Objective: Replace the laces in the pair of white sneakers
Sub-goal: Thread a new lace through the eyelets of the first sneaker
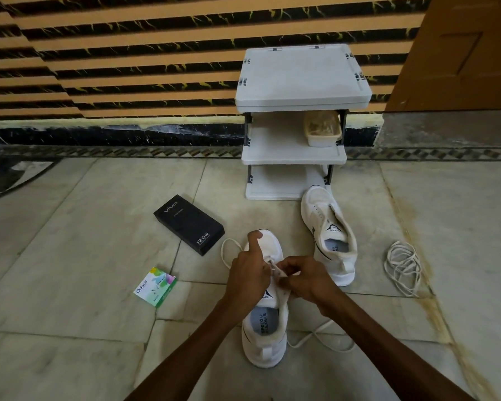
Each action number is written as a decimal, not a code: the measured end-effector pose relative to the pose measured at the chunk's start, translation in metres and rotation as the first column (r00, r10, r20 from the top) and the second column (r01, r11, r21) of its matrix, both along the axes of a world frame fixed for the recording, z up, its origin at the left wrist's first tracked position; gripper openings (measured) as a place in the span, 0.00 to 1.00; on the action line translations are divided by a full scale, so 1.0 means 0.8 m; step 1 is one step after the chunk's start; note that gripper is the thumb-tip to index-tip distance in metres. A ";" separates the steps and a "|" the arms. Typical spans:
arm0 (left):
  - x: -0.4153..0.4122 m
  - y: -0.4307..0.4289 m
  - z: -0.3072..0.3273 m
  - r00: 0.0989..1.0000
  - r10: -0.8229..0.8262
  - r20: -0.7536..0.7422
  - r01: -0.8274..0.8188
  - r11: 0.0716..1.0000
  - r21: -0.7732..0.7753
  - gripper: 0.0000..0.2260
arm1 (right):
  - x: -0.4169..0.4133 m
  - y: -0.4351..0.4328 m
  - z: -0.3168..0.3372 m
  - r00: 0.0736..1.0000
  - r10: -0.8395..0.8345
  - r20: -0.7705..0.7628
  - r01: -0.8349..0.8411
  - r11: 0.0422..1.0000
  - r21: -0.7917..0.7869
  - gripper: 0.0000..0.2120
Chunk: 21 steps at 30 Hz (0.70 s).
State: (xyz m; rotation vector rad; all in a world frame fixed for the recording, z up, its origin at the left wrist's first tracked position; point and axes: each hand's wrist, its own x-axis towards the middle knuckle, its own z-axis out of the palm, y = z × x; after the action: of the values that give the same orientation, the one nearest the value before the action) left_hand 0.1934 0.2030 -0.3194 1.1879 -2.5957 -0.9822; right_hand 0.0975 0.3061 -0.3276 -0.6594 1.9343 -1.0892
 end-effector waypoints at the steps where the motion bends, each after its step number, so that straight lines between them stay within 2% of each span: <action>1: -0.001 0.002 -0.001 1.000 0.006 0.003 -0.006 1.000 -0.017 0.31 | 0.000 -0.001 0.001 0.998 0.045 -0.034 -0.045 0.999 0.001 0.05; 4: -0.002 0.002 -0.007 0.997 0.077 -0.011 -0.077 0.997 0.029 0.32 | -0.006 -0.003 0.004 0.976 0.173 -0.133 -0.170 0.985 0.029 0.08; 6: -0.003 -0.006 -0.010 0.981 0.185 -0.054 -0.169 0.960 0.223 0.33 | -0.010 -0.004 0.001 0.964 0.191 -0.184 -0.190 0.982 0.025 0.08; 8: -0.005 -0.017 -0.014 0.964 0.261 -0.047 -0.213 0.870 0.444 0.33 | -0.010 -0.008 -0.007 0.931 0.156 -0.330 -0.150 0.988 0.044 0.09; 10: -0.006 -0.025 -0.016 0.970 0.245 0.004 -0.207 0.813 0.545 0.34 | -0.005 -0.012 -0.012 0.901 0.058 -0.429 -0.058 0.998 0.013 0.07; 12: -0.006 -0.030 -0.017 0.982 0.185 0.035 -0.174 0.818 0.548 0.35 | -0.002 -0.016 -0.016 0.884 0.008 -0.468 -0.026 0.999 -0.032 0.10; 15: -0.004 -0.030 -0.023 0.993 0.082 0.079 -0.111 0.846 0.521 0.41 | -0.007 -0.019 -0.010 0.855 0.037 -0.518 -0.063 0.997 -0.033 0.12; 17: -0.004 -0.029 -0.027 0.995 0.024 0.097 -0.068 0.877 0.476 0.44 | -0.015 -0.021 0.013 0.820 -0.074 -0.568 -0.005 0.991 -0.137 0.12; 18: -0.004 -0.029 -0.029 0.995 0.002 0.101 -0.048 0.888 0.457 0.44 | -0.021 -0.021 0.029 0.825 -0.191 -0.532 0.059 0.965 -0.255 0.12; 19: -0.004 -0.029 -0.030 0.995 -0.015 0.101 -0.032 0.895 0.445 0.45 | -0.029 -0.021 0.048 0.856 -0.307 -0.417 0.131 0.907 -0.400 0.11; 20: -0.004 -0.030 -0.031 0.994 -0.028 0.102 -0.019 0.898 0.439 0.45 | -0.037 -0.021 0.070 0.899 -0.375 -0.224 0.209 0.819 -0.535 0.09; 21: -0.005 -0.031 -0.031 0.995 -0.038 0.097 -0.009 0.897 0.441 0.44 | -0.046 -0.020 0.091 0.934 -0.356 0.015 0.287 0.726 -0.625 0.08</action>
State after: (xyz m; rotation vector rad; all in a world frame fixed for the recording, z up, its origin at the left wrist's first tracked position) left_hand 0.1896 0.1781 -0.3438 1.3414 -2.5348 -1.6197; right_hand 0.0609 0.2901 -0.2547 -0.7473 1.8026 -2.0035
